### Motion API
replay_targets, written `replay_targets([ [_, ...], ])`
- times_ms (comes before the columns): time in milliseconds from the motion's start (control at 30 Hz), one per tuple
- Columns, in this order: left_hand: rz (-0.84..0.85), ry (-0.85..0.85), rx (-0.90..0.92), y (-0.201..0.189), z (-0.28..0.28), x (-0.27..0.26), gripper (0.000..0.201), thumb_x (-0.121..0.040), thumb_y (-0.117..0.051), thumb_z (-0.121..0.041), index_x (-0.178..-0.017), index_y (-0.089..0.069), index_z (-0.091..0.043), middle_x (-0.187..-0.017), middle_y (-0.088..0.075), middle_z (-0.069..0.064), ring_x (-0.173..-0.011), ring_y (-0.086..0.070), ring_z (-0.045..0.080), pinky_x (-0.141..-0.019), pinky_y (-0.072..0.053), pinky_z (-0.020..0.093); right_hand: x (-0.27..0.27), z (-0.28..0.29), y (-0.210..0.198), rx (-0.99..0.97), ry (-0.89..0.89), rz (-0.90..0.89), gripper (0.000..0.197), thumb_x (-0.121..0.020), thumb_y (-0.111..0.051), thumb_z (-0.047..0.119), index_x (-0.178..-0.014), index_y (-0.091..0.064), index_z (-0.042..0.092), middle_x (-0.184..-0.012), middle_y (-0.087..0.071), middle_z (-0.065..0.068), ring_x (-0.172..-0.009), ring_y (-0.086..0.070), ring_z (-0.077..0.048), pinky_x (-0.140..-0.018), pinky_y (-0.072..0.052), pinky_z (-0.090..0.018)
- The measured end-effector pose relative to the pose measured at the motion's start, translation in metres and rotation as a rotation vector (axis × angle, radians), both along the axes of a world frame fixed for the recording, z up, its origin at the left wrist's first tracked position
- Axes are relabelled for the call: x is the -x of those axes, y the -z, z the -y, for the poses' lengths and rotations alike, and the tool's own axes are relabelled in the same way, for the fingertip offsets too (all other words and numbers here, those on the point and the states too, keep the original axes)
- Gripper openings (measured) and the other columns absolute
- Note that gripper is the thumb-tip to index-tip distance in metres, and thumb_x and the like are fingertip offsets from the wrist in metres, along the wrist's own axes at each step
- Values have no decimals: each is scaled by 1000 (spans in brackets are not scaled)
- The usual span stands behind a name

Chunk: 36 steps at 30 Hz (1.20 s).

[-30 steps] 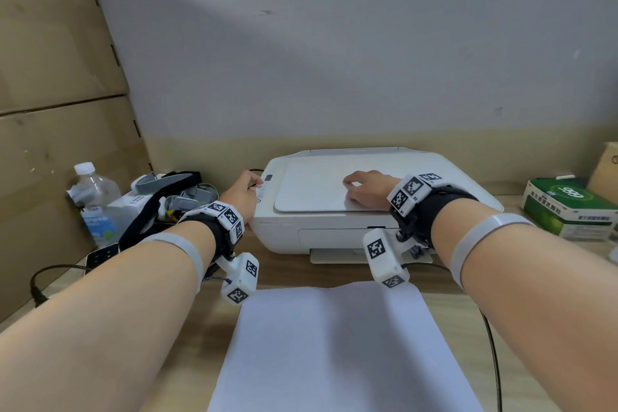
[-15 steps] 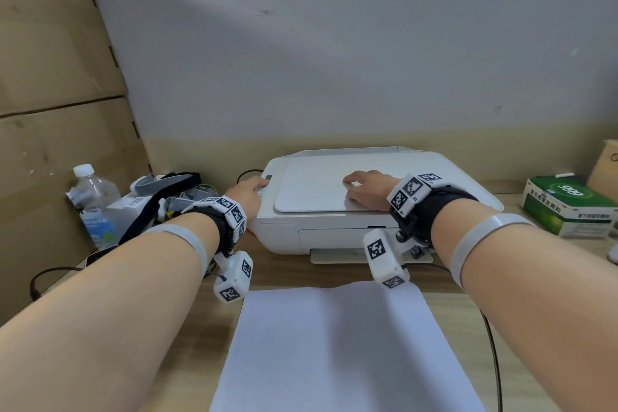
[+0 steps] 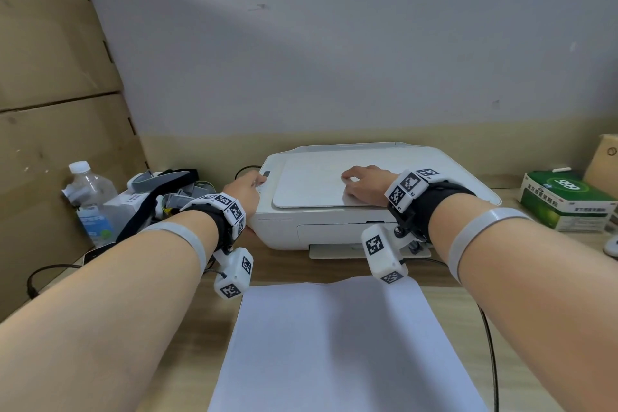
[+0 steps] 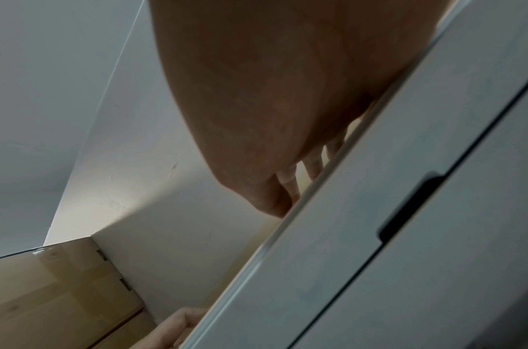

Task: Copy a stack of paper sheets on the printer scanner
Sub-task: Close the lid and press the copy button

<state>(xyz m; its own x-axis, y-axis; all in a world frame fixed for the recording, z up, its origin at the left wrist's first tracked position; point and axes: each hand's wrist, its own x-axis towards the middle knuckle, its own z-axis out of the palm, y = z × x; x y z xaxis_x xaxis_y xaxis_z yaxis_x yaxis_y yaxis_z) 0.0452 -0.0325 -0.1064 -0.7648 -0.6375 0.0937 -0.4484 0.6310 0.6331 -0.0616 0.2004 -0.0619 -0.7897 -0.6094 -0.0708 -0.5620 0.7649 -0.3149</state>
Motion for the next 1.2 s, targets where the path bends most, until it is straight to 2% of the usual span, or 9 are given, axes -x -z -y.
replay_targets([
  [133, -9, -30, 68, 1, -1, 0, 39, -96, -29, -4, -117, -55, -24, -96, -54, 11, -66, -52, 29, -65, -51, 38, -1, 0, -1, -8, 0, 5, 45, -101, -36, 31, -145, -40, 32, -153, -35, -9, -135, -38, -31, -107, -31, -38],
  [267, -6, -17, 28, -1, -3, -3, 42, -95, -27, -5, -116, -55, -30, -103, -57, 12, -86, -65, 43, -74, -58, 54, -1, -1, -1, -16, -8, 3, 45, -100, -36, 31, -145, -40, 31, -153, -35, -9, -135, -38, -31, -106, -31, -38],
  [367, -3, 20, 6, -1, -2, -3, 47, -95, -29, -5, -126, -54, -30, -114, -58, 11, -88, -64, 43, -77, -57, 53, -2, -2, -2, -15, -12, -2, 45, -100, -37, 29, -145, -40, 30, -153, -35, -9, -135, -38, -31, -106, -31, -37],
  [467, 1, 14, 24, 0, -1, -2, 48, -97, -28, -6, -131, -52, -29, -120, -55, 10, -87, -61, 37, -77, -56, 43, -2, -2, -2, -15, -18, -1, 45, -100, -37, 28, -145, -41, 29, -153, -34, -8, -136, -37, -31, -106, -30, -37],
  [600, -7, -11, 35, 0, -3, -2, 41, -97, -29, -8, -123, -53, -29, -110, -56, 13, -85, -62, 38, -79, -57, 50, -1, -1, -1, -9, -11, -3, 45, -100, -36, 29, -145, -40, 30, -153, -34, -8, -136, -37, -30, -107, -30, -37],
  [733, -5, -46, 93, 1, -2, -1, 37, -95, -28, -5, -115, -53, -24, -102, -56, 14, -72, -54, 32, -66, -52, 38, 0, -1, 0, -3, -7, 0, 45, -101, -36, 31, -145, -40, 31, -153, -35, -9, -136, -37, -30, -107, -29, -37],
  [867, -27, -56, 78, 2, -1, 1, 37, -94, -28, -3, -110, -54, -24, -100, -55, 11, -75, -59, 34, -72, -56, 41, -1, -2, 0, -4, -15, -10, 43, -101, -35, 28, -143, -43, 29, -152, -37, -9, -135, -38, -31, -106, -30, -36],
  [1000, -41, -45, 53, 2, 0, 1, 37, -93, -28, -3, -107, -55, -25, -104, -56, 13, -86, -65, 42, -75, -58, 54, -1, -1, 0, -3, -10, -7, 42, -101, -35, 28, -142, -44, 27, -151, -38, -9, -134, -39, -32, -105, -31, -37],
  [1200, 54, -54, 100, -2, -3, 2, 41, -94, -29, -2, -116, -50, -30, -105, -55, 15, -88, -64, 41, -71, -59, 54, 0, -5, -2, -2, -6, -5, 42, -99, -39, 34, -141, -44, 31, -148, -41, -7, -129, -45, -30, -99, -36, -37],
])
